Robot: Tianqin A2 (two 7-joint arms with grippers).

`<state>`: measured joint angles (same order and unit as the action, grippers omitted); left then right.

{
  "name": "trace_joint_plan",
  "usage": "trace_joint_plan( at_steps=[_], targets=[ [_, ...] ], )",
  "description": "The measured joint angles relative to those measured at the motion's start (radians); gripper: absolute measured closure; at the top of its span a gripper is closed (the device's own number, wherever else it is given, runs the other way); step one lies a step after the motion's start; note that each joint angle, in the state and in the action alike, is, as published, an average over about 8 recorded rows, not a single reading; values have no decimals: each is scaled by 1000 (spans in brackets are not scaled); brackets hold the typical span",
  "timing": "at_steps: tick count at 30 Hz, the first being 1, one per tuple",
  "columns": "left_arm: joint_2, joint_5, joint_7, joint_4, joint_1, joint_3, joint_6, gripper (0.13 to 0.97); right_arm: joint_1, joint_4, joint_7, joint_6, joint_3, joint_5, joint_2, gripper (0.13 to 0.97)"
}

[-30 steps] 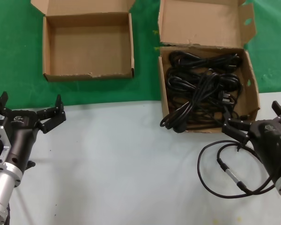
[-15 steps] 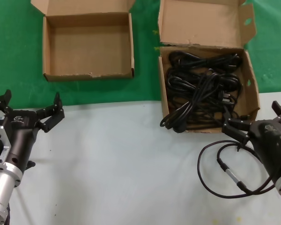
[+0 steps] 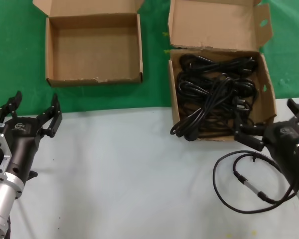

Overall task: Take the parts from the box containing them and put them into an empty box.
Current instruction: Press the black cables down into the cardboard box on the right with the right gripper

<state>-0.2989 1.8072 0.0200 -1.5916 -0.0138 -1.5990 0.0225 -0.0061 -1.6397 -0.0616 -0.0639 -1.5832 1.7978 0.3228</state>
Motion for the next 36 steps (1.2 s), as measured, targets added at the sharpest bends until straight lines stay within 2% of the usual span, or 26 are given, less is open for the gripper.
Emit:
trace_joint_plan(
  at_steps=[1,9,11,13,20,28,36],
  targets=[
    [0,0,0,0,0,0,0,454,-1,-8,-26,-27,10,2,4,129],
    [0,0,0,0,0,0,0,669,12,-69,-345,-335,94,39,76,129],
    [0,0,0,0,0,0,0,669,22,-77,-437,-415,102,43,108,129],
    [0,0,0,0,0,0,0,669,37,-79,-522,-485,101,43,146,129],
    [0,0,0,0,0,0,0,808,145,-51,-751,-669,23,-12,296,129],
    [0,0,0,0,0,0,0,900,348,16,-810,-767,-131,-141,398,129],
    [0,0,0,0,0,0,0,941,534,105,-790,-812,-271,-265,408,136]
  ],
)
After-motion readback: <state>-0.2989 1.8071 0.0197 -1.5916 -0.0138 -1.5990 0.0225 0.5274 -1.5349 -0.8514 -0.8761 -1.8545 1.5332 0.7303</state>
